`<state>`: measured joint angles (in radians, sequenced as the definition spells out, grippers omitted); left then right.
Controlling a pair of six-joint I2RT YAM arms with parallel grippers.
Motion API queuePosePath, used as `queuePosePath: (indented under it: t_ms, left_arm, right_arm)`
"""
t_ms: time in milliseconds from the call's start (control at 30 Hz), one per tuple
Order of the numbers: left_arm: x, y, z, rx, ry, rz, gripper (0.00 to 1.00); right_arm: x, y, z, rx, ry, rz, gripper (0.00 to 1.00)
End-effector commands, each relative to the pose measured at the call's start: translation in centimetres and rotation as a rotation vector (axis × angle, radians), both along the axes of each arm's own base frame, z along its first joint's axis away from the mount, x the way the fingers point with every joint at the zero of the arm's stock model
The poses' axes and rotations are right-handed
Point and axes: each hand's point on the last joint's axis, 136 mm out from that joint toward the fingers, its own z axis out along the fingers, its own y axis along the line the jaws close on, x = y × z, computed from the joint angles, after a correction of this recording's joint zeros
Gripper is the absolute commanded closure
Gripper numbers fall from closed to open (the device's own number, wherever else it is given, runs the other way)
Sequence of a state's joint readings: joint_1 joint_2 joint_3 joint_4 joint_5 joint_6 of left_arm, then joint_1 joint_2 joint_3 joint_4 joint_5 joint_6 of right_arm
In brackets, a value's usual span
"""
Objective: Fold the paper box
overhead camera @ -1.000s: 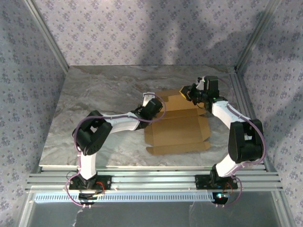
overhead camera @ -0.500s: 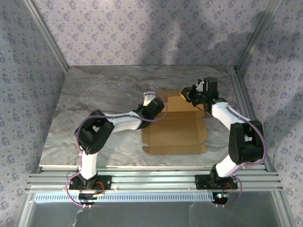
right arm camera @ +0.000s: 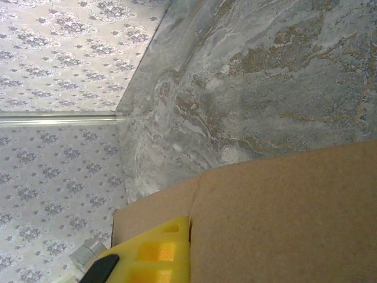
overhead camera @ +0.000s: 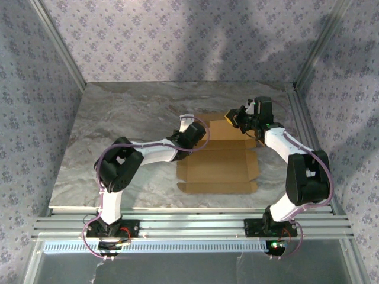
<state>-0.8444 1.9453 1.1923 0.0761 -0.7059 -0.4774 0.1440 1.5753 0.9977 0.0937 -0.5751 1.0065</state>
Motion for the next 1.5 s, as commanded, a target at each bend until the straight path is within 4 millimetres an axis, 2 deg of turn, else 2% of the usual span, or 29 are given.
queuePosePath:
  t_ms: [0, 133, 167, 267, 367, 467, 533, 667, 767, 833, 900, 1033, 1133, 1233, 1367, 1433, 1467]
  left_arm:
    - [-1.6, 4.3, -5.2, 0.196, 0.126, 0.067, 1.00]
    - [-1.6, 6.0, -4.3, 0.236, 0.089, 0.156, 1.00]
    - [-1.6, 6.2, -4.2, 0.250, 0.084, 0.171, 1.00]
    - [-1.5, 7.0, -3.6, 0.289, 0.063, 0.216, 1.00]
    - [-1.4, 7.8, -2.9, 0.321, 0.037, 0.247, 1.00]
    - [-1.3, 8.7, -2.2, 0.351, 0.012, 0.269, 1.00]
    - [-1.3, 9.1, -1.6, 0.363, -0.014, 0.279, 1.00]
    - [-1.2, 9.6, -1.3, 0.382, -0.036, 0.278, 1.00]
    - [-1.3, 10.1, -1.1, 0.413, -0.051, 0.281, 1.00]
    - [-1.2, 10.0, -0.9, 0.419, -0.065, 0.268, 1.00]
    - [-1.3, 10.2, -0.7, 0.418, -0.078, 0.256, 1.00]
    - [-1.3, 10.3, -0.2, 0.421, -0.091, 0.228, 1.00]
    - [-1.3, 10.6, -0.1, 0.415, -0.085, 0.220, 1.00]
    - [-1.4, 10.6, -0.1, 0.404, -0.083, 0.212, 1.00]
    - [-1.5, 10.6, -0.1, 0.398, -0.078, 0.208, 1.00]
    - [-1.6, 10.6, 0.2, 0.396, -0.080, 0.202, 1.00]
    - [-1.6, 10.6, 0.4, 0.396, -0.083, 0.197, 1.00]
  right_arm:
    - [-1.3, 1.2, 1.0, 0.023, 0.005, 0.082, 1.00]
    - [-1.7, 1.1, 0.8, 0.022, 0.003, 0.079, 1.00]
    - [-1.8, 1.1, 0.8, 0.021, 0.000, 0.077, 0.96]
    - [-2.3, 1.0, 1.4, 0.024, -0.019, 0.072, 0.67]
    - [-2.9, 0.7, 3.0, 0.023, -0.046, 0.067, 0.50]
    - [-3.8, 0.1, 5.3, 0.019, -0.082, 0.050, 0.38]
    - [-4.6, -0.8, 6.6, -0.004, -0.097, 0.020, 0.35]
    - [-5.4, -3.8, 8.1, -0.032, -0.121, -0.087, 0.35]
    - [-4.4, -5.7, 8.6, -0.025, -0.122, -0.123, 0.39]
    - [-3.2, -6.1, 9.0, -0.011, -0.127, -0.117, 0.45]
    - [-2.0, -5.9, 9.5, -0.013, -0.139, -0.099, 0.52]
    - [0.8, -5.3, 9.4, -0.073, -0.138, -0.064, 0.57]
    - [2.3, -5.1, 8.0, -0.052, -0.077, -0.065, 0.54]
    - [3.5, -3.7, 7.2, 0.034, -0.060, -0.081, 0.49]
    - [5.3, -2.2, 6.1, 0.112, -0.047, -0.121, 0.53]
    - [5.6, -2.6, 6.5, 0.049, -0.090, -0.137, 0.60]
    - [5.5, -3.2, 6.5, -0.040, -0.109, -0.137, 0.61]
